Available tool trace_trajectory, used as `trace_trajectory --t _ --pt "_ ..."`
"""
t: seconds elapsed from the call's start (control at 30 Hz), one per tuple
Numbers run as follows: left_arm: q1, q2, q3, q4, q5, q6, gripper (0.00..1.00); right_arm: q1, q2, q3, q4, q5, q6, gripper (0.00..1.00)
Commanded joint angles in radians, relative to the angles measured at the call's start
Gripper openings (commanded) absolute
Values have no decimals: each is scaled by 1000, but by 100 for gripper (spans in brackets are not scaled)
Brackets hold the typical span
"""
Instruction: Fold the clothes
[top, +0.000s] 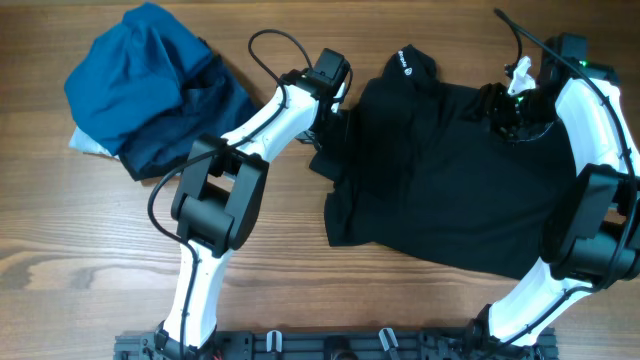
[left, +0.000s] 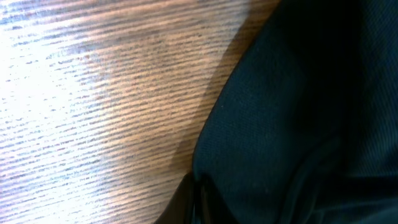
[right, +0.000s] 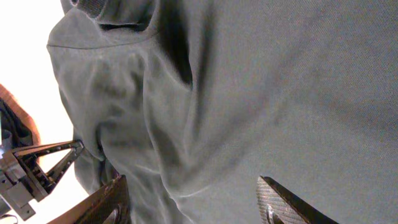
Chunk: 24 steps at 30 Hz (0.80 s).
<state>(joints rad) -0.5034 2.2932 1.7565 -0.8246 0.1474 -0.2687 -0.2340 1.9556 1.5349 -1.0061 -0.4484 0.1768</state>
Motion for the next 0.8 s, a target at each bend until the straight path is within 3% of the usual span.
trace_trajectory --t 0.0,0.33,0.47,0.53,0.6,0.63,0.73,0.77 --pt "62 -18 -34 -31 -8 -10 4 1 -16 17 -1 34 -19 66" --pt "232 -147 -34 61 0 -77 4 -137 -16 15 -35 83 -21 67" --pt "232 -146 -34 66 -3 -76 4 -184 -16 -2 -54 270 58 75" --pt "232 -147 -34 66 -3 -76 6 -204 -14 -14 -38 319 91 73" --pt "232 -149 -34 42 -3 -76 42 -229 -14 -43 -3 323 96 64" --pt "232 -154 -34 27 -3 -76 51 -238 -14 -59 11 334 110 59" --pt "232 -179 -34 -3 -3 -75 62 -262 -14 -129 98 354 177 31" --pt "232 -192 -34 -7 -3 -75 64 -264 -13 -153 134 352 193 27"
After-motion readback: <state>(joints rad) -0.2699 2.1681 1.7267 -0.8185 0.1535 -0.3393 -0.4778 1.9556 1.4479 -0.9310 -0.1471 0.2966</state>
